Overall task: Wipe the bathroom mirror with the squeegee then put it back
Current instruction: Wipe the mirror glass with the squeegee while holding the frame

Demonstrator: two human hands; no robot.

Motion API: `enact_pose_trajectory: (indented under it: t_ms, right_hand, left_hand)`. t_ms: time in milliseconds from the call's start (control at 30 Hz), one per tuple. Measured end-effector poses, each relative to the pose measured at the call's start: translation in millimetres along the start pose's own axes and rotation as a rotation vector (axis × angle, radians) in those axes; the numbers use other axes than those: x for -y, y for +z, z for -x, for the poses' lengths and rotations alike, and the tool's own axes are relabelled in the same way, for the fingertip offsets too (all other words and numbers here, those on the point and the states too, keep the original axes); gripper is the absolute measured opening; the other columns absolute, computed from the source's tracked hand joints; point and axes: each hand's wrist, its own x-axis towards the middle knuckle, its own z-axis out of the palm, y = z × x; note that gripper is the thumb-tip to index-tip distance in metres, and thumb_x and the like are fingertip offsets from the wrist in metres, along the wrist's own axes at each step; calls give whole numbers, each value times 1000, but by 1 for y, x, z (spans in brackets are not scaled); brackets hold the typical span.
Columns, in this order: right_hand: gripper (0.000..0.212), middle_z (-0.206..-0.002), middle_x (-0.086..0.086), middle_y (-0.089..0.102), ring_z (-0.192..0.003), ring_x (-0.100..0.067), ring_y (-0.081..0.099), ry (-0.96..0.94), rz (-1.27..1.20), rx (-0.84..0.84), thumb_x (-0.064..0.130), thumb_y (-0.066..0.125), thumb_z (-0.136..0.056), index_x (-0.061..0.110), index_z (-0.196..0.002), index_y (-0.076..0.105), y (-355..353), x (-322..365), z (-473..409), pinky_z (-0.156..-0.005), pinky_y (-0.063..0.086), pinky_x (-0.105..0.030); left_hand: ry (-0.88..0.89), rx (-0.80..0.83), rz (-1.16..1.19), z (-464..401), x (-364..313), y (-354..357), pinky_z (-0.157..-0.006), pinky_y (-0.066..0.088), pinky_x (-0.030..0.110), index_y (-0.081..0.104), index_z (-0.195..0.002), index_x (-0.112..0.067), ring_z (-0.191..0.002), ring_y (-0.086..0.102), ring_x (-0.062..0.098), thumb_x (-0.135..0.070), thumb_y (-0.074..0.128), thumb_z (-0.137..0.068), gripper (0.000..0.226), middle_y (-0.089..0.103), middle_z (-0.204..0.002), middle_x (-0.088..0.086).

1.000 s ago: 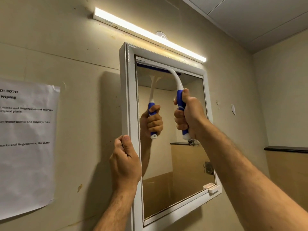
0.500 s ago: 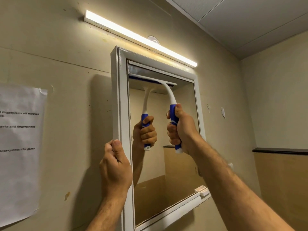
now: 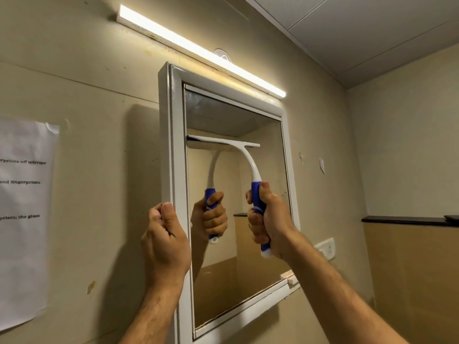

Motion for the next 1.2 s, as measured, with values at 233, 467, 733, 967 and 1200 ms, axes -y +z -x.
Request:
enact_pose_trajectory:
  t_ms: [233, 467, 733, 967, 1200]
  right_hand:
    - [47, -51, 4, 37, -39, -8, 29, -78, -29, -17, 56, 32, -95, 16, -80, 52, 20, 66, -30, -37, 29, -17]
    - [48, -52, 3, 37, -41, -9, 28, -28, 5, -4, 58, 30, -94, 16, -81, 50, 13, 38, -19, -39, 28, -19]
    - [47, -51, 3, 37, -41, -9, 28, -38, 9, -8, 56, 29, -95, 16, -83, 50, 12, 48, -18, -39, 29, -18]
    - [47, -51, 3, 37, -39, -9, 29, -36, -27, 9, 57, 30, -95, 16, -81, 49, 20, 36, -18, -38, 29, -18]
    - [50, -50, 2, 41, -41, -11, 31, 63, 8, -19, 59, 33, -92, 15, -86, 54, -2, -16, 18, -41, 31, -19]
  left_hand:
    - [15, 8, -17, -1, -1, 0, -43, 30, 7, 48, -93, -15, -54, 39, -4, -36, 26, -97, 32, 43, -63, -18]
    - [6, 8, 6, 0, 0, 0, -43, 37, 5, 48, -91, -15, -51, 44, 3, -38, 26, -97, 33, 47, -60, -10]
    - [5, 4, -1, -1, 3, 1, -42, 36, 8, 47, -90, -17, -52, 42, 0, -39, 26, -97, 31, 47, -61, -12]
    - [-7, 2, 8, -1, 1, 1, -47, 37, 3, 48, -90, -14, -51, 44, 4, -35, 27, -99, 31, 49, -59, -5]
    - [-2, -11, 4, -1, 5, 2, -45, 34, 3, 48, -87, -11, -52, 44, 6, -35, 28, -100, 33, 48, -59, -4]
